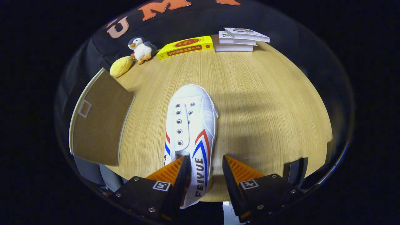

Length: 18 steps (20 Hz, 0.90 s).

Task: Open the storage box then place both shoes into the box .Put the left shoe in first, then the right shoe, with the right side of both shoes facing outward in a uniform manner.

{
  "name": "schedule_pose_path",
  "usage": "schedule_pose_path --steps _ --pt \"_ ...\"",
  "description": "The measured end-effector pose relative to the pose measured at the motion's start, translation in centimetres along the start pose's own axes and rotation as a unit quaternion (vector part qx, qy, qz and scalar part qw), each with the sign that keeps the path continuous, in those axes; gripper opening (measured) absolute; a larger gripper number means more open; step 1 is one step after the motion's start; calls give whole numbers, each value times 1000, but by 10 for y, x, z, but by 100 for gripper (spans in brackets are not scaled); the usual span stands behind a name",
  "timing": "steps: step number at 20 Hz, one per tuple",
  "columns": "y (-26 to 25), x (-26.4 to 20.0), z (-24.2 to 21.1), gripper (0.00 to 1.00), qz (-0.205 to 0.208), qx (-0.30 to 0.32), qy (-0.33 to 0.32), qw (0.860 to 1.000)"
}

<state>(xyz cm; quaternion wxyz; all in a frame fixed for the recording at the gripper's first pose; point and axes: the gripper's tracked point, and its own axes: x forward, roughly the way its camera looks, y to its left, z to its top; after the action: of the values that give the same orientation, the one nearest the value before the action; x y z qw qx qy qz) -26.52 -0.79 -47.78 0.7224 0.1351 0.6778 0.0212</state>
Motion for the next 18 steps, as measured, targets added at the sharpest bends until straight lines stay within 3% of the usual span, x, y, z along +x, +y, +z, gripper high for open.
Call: schedule_pose_path --steps 2,6,7,9,13,18 --pt "2 2 1 55 24 54 14 998" --pt "-3 3 2 36 28 76 2 997" --pt "-4 2 4 24 29 91 -5 995" --pt "3 0 0 12 37 116 -4 993" --pt "27 -13 9 7 56 144 -25 988" --pt "85 -61 55 7 98 115 -71 986"
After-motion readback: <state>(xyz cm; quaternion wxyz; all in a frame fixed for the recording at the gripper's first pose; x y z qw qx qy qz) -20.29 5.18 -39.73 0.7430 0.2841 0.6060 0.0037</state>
